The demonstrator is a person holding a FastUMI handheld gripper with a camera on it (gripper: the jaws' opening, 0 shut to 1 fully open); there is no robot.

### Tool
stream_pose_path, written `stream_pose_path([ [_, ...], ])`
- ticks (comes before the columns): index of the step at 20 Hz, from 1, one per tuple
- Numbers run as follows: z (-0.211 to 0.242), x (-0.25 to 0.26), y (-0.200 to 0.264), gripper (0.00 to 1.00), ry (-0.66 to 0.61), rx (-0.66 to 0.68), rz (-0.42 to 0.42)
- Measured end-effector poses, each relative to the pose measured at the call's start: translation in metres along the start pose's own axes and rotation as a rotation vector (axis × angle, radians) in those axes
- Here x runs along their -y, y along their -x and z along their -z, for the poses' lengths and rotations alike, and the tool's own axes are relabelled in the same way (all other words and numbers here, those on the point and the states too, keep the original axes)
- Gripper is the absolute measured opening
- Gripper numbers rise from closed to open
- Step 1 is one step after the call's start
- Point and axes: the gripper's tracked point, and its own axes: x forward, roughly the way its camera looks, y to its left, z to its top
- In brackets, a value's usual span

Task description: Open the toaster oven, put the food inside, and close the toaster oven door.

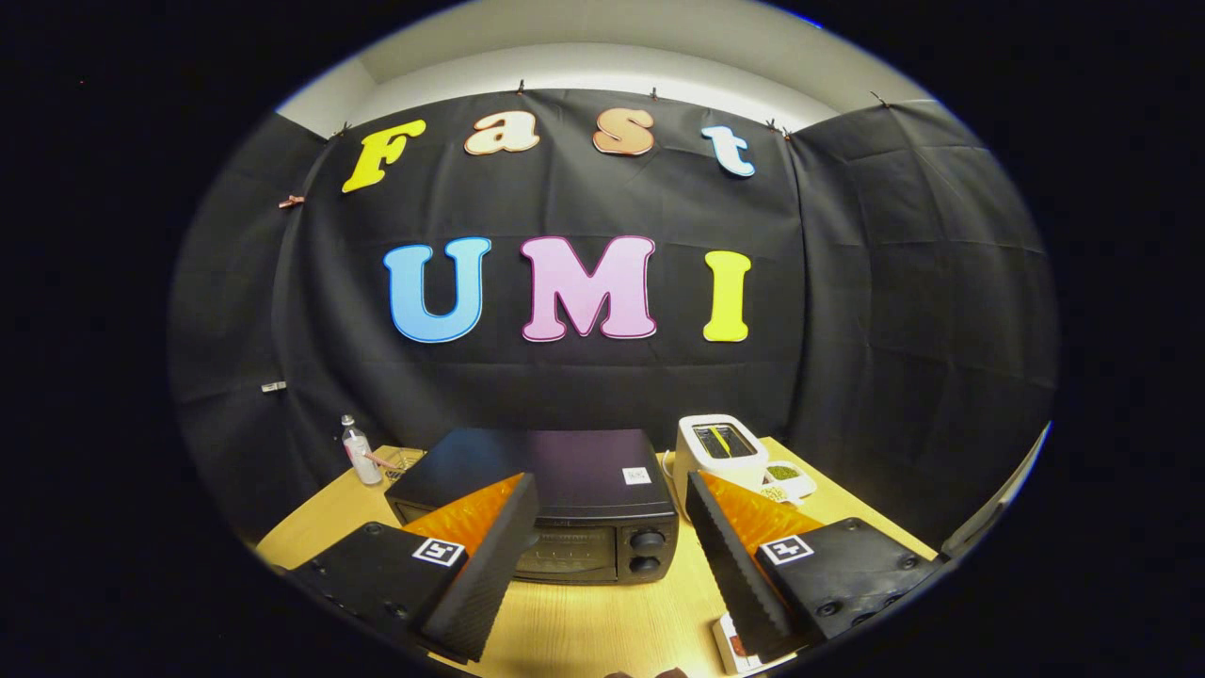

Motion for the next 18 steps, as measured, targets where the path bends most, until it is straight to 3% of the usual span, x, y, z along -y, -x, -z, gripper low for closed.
stream_pose_path([
  [8, 0.022, -0.053, -0.035, 0.98, -0.001, -0.061, -0.077],
  [18, 0.100, -0.119, -0.086, 0.98, 0.046, -0.252, -0.111],
])
